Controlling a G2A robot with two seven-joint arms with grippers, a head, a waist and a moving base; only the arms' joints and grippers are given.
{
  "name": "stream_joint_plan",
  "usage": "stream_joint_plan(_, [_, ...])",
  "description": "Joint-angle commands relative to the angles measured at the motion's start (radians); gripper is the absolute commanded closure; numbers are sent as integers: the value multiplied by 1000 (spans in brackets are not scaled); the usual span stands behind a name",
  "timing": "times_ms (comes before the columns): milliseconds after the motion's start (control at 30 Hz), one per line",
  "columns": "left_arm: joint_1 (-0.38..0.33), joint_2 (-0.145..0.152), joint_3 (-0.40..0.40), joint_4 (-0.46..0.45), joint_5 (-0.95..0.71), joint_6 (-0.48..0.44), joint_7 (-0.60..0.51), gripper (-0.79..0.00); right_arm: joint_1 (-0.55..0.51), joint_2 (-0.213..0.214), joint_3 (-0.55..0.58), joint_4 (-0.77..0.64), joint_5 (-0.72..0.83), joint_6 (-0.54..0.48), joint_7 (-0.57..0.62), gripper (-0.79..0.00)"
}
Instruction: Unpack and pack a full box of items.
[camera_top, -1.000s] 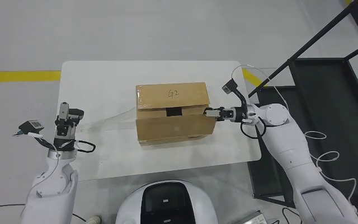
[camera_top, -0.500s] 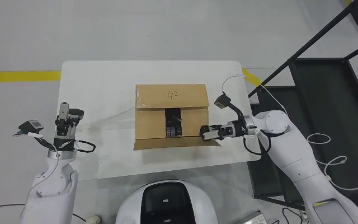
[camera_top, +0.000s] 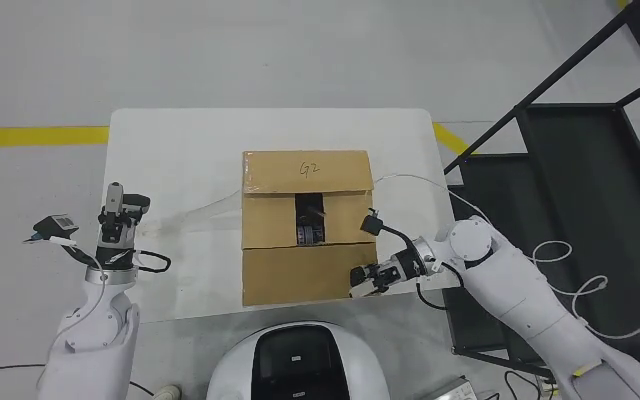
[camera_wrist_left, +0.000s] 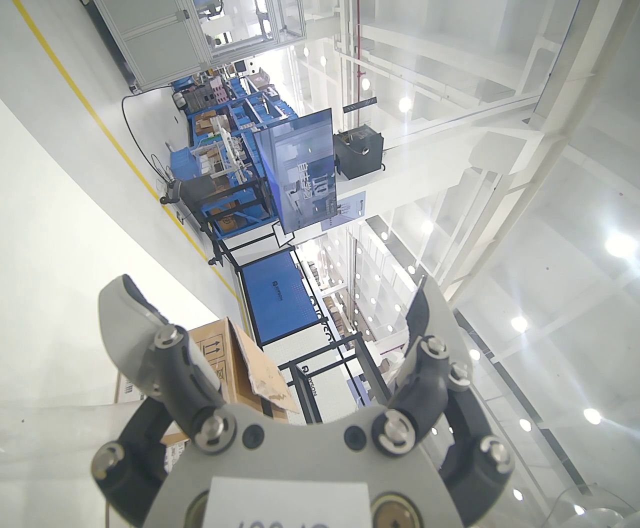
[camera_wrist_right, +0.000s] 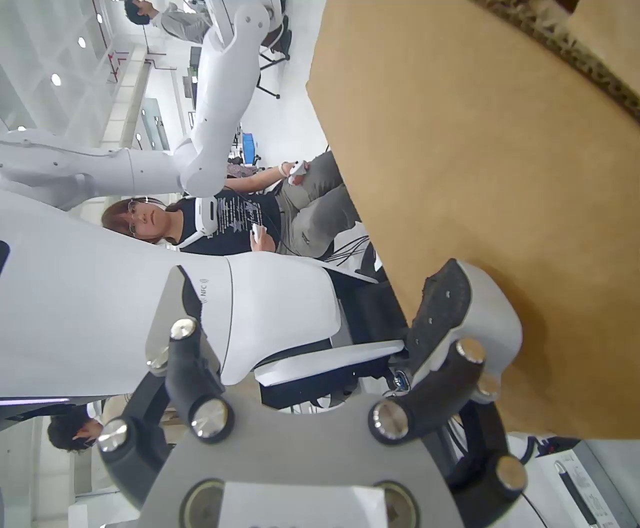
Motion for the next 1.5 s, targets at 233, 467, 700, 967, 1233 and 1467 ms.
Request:
stream_joint_plan(233, [0,0,0,0,0,0,0,-785,60,13,-131,76,-159,-104,-105,-785])
stream_joint_plan(467, [0,0,0,0,0,0,0,-785,111,3,-175,204,-146,-179,-179,-785])
stream_joint_plan(700, [0,0,0,0,0,0,0,-785,141,-8,-178,288,-114,-218,-218,-785])
stream_joint_plan(967, [0,0,0,0,0,0,0,-785,148,-17,-169,310,-97,-237,-238,-785])
stream_joint_plan(1233, [0,0,0,0,0,0,0,-785,107,19,-163,121,41,-189,-189,-785])
stream_joint_plan(1467, [0,0,0,0,0,0,0,-785,16,110,-2,54,288,-139,-140,-785])
